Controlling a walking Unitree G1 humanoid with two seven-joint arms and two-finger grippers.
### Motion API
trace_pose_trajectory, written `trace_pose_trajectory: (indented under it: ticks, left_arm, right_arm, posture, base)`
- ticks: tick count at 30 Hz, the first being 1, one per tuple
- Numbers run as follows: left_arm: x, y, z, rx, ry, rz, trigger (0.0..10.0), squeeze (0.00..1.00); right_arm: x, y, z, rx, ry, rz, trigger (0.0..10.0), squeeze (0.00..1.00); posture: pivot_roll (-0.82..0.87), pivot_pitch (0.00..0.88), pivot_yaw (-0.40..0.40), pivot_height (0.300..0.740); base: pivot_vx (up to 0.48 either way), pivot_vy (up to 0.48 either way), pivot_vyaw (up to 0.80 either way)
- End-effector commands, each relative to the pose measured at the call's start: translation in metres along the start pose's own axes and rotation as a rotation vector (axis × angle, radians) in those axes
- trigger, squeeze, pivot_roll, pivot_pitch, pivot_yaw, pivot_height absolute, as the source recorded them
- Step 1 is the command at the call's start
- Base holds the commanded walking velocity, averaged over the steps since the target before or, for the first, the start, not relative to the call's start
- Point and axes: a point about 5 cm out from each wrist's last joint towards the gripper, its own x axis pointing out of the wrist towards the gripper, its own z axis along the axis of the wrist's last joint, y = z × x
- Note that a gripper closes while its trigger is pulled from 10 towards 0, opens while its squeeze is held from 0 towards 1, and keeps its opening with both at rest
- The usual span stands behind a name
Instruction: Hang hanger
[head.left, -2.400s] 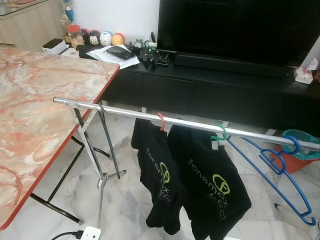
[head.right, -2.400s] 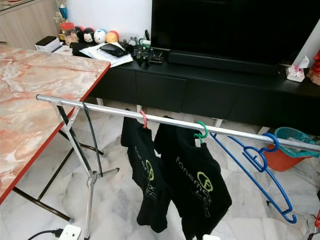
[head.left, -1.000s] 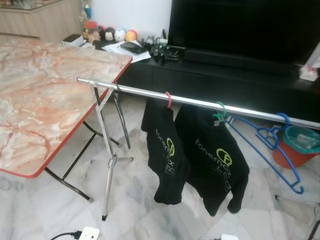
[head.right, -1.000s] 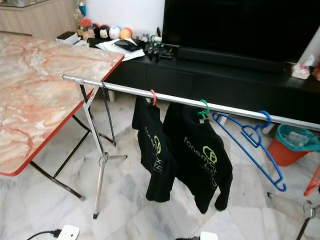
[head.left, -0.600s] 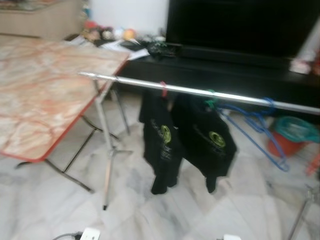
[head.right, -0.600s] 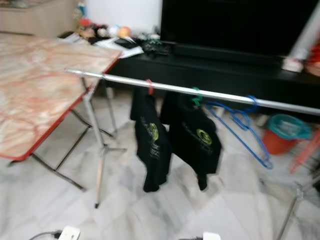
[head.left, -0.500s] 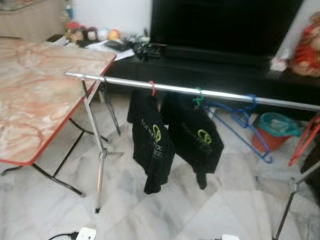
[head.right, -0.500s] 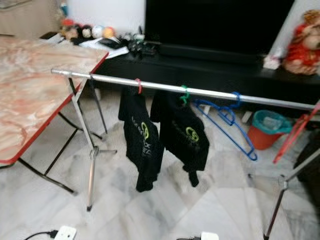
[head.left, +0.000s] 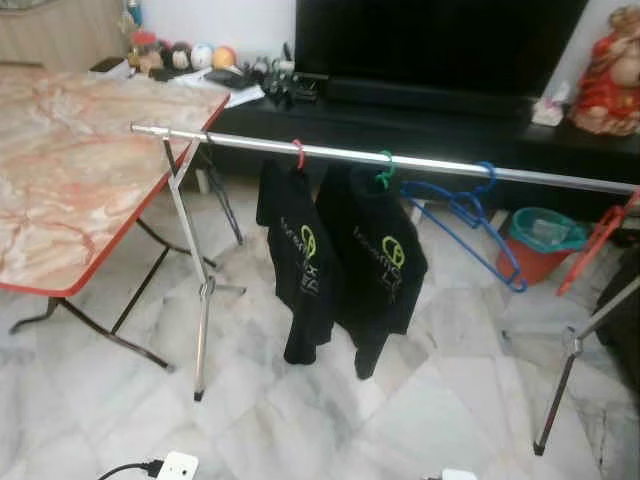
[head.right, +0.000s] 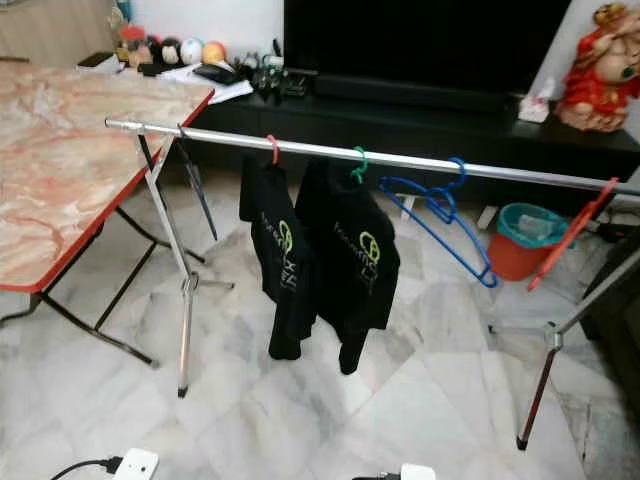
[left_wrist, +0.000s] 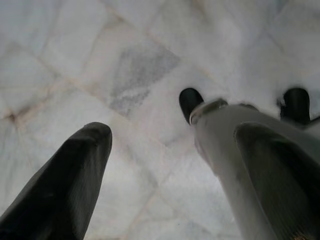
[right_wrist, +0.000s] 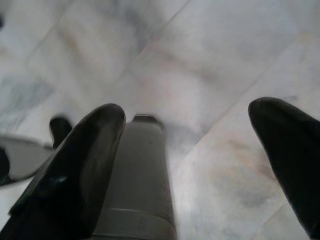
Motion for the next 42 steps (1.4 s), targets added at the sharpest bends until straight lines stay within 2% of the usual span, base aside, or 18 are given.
trace_pose_trajectory:
  ticks: [1,42]
  left_arm:
    - [-0.0020,-0.0039,-0.0139,-0.005,0.050,-0.014,10.0,0.00]
    - [-0.0026,-0.0044,-0.0167,-0.002,0.057,-0.018,10.0,0.00]
  right_arm:
    - [-0.0015,-0.0019,-0.0058,0.009,0.024,-0.008,10.0,0.00]
    - [-0.0026,-0.0025,-0.0093,0.004,0.035,-0.004,10.0,0.00]
  posture:
    - [-0.06,0.000,-0.035,0.740]
    - [-0.07,0.000,-0.031,0.740]
  base:
    - [-0.277,0.000,0.00]
    - [-0.277,0.000,-0.02]
